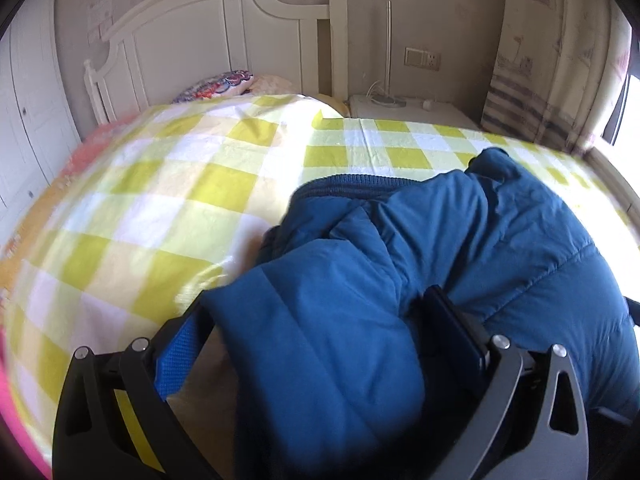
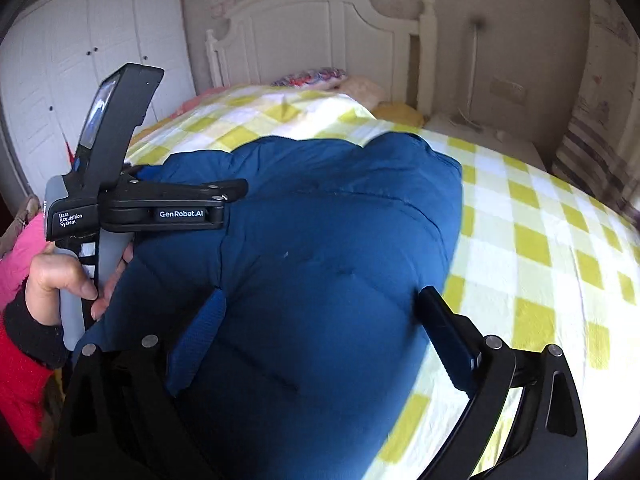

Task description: Fold large clothes

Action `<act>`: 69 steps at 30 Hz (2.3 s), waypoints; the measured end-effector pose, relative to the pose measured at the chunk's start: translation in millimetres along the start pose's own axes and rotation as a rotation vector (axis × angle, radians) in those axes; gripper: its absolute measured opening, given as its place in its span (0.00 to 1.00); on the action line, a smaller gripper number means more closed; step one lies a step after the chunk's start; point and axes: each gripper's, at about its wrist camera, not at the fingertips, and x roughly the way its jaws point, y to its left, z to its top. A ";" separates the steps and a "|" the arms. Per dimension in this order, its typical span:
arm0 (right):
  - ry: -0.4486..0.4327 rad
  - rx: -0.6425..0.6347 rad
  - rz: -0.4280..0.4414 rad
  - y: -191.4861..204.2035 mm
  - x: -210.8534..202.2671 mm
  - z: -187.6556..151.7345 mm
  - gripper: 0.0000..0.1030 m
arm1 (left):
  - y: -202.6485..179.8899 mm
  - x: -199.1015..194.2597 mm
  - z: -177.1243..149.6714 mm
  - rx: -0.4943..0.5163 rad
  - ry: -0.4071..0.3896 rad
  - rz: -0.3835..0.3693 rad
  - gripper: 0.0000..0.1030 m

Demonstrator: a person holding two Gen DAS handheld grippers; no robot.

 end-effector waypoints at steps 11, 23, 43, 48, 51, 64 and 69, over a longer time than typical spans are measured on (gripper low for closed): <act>-0.106 -0.039 0.000 23.4 -17.2 -83.0 0.94 | -44.2 -72.0 -62.9 0.143 -0.210 0.143 0.98; -0.036 0.006 0.077 12.1 -21.2 -75.2 0.95 | -26.7 -68.4 -74.6 0.040 -0.174 0.076 0.98; -0.022 0.055 0.090 -8.0 -7.1 -39.2 0.96 | -15.0 -62.4 -77.3 -0.026 -0.137 -0.003 0.98; -0.030 0.056 0.084 -7.0 -6.2 -43.7 0.96 | -9.0 -62.5 -79.6 -0.049 -0.112 -0.029 0.98; -0.029 0.055 0.077 -2.8 -0.1 -44.5 0.96 | -9.1 -62.9 -81.6 -0.054 -0.109 -0.027 0.98; 0.030 0.096 0.151 -12.2 -7.3 -42.3 0.96 | 8.5 -69.6 -90.7 -0.089 -0.056 -0.122 0.98; 0.077 0.177 0.235 -28.7 -4.0 -46.1 0.96 | 44.2 -57.6 -97.7 -0.194 0.050 -0.337 0.98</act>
